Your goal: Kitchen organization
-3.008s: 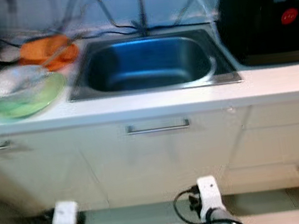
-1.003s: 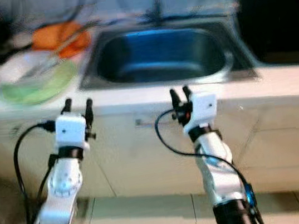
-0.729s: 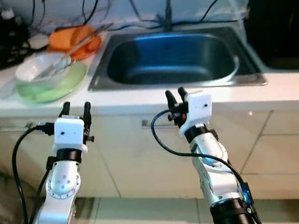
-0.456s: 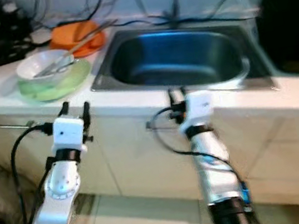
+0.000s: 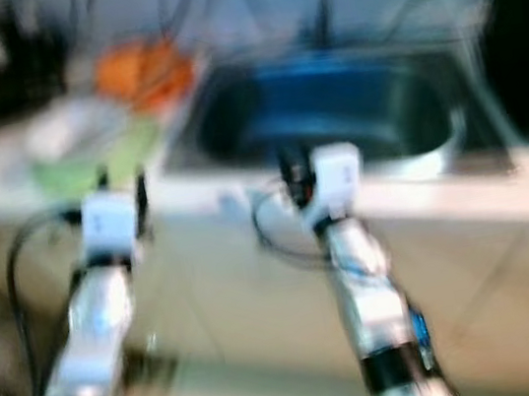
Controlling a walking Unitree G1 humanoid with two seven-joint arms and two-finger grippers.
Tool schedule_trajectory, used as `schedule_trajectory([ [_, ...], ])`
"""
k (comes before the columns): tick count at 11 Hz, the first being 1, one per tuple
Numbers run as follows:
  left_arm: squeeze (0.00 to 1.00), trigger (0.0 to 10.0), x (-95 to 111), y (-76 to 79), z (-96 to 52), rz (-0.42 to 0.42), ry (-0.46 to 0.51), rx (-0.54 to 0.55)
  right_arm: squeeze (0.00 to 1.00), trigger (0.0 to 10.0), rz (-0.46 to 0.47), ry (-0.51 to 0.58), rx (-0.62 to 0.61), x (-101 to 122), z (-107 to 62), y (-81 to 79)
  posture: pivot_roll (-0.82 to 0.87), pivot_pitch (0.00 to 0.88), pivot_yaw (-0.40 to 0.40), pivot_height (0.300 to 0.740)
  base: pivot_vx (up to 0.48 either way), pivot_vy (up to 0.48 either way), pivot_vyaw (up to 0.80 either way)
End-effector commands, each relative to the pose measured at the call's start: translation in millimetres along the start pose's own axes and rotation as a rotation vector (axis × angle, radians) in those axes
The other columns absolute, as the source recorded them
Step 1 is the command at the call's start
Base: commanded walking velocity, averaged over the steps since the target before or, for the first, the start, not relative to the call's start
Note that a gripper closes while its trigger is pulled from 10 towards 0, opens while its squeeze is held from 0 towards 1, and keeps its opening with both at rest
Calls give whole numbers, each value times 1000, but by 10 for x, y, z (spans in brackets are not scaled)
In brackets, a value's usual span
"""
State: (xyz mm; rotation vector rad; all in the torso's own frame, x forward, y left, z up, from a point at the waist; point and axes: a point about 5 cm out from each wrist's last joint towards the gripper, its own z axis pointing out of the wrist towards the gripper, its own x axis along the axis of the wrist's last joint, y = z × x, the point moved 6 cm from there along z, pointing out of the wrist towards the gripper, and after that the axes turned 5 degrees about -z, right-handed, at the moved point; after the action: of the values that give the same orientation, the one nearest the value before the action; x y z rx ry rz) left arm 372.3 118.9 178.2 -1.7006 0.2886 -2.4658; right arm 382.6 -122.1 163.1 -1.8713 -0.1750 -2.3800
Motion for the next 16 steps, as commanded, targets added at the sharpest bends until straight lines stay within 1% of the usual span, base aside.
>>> schedule_trajectory([
  [1,0,10000,-8,-41,0,17,2,3,0,10000,17,0,-4,3,19,-13,135,24,20,740,311,0,0],
  [4,0,10000,4,-47,6,20,8,4,0,10000,15,4,4,14,42,-38,141,24,17,740,310,0,0],
  [6,0,10000,12,-35,6,20,13,1,0,10000,10,9,7,18,42,-41,140,25,16,740,313,0,800],
  [8,0,10000,17,-38,7,21,17,1,0,10000,25,6,5,8,45,-51,143,26,14,740,311,0,0],
  [16,0,10000,40,-3,10,22,30,-15,0,10000,29,-5,-1,-20,58,-38,143,26,15,740,312,0,0],
])
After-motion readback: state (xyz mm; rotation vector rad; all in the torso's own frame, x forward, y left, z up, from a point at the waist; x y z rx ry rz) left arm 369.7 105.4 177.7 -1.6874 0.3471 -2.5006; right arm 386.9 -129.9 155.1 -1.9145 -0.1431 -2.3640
